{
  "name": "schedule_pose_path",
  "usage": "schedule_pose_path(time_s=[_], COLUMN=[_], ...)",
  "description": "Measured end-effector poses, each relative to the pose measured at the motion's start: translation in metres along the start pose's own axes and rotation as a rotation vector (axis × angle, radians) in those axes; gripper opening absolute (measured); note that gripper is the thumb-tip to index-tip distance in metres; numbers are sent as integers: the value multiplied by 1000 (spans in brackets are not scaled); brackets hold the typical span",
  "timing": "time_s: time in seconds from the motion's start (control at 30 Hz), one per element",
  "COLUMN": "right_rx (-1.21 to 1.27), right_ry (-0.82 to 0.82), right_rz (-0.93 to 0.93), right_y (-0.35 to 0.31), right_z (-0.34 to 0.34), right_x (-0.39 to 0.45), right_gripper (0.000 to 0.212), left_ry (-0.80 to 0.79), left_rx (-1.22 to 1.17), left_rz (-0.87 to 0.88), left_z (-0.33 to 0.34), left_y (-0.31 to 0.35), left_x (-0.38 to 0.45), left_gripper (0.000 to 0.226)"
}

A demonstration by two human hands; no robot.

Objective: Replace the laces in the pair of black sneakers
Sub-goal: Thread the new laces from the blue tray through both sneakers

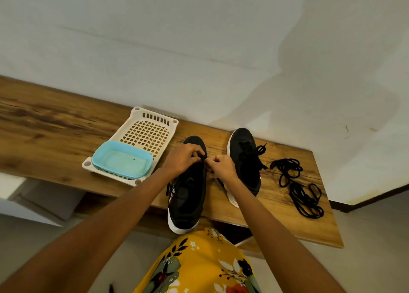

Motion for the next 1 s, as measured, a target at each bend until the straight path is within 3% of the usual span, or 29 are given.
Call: schedule_pose_path(time_s=[0.17, 0.33, 0.5, 0.63, 0.73, 0.83, 0.9, 1.0], right_rx=[152, 194, 125, 186, 557, 832, 814, 427], right_ry=[-110, -116, -41, 98, 136, 139, 175, 258], right_rz=[4, -3, -31, -37, -143, -348, -433, -388], right_y=[7, 9, 6, -23, -76, -137, -162, -160], right_z=[1, -1, -3, -24, -55, -88, -109, -122], right_x=[-3, -4, -1, -8, -16, -31, -43, -52], right_gripper=[12, 11, 22, 25, 26, 24, 21, 18], left_ry=[9, -157, -318, -376, -326, -310, -263, 43], left_rx=[-29, 113, 244, 36, -116, -82, -127, -378], left_rz=[24, 134, 135, 1, -33, -42, -30, -82], left_z=[0, 2, 9, 13, 7, 5, -5, -50], left_y=[1, 16, 15, 4, 8, 13, 21, 36], left_x=[1, 10, 20, 18, 11, 7, 8, 10], left_gripper=[31, 27, 27, 39, 35, 17, 18, 21])
Point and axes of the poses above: each hand's wrist, its own x-axis towards the middle knuckle, its own z-axis out of the palm, y = z × x, the point moved 8 cm from there along x, towards the middle knuckle, and after that the axes turned 13 degrees about -y, right-handed, at the moved point
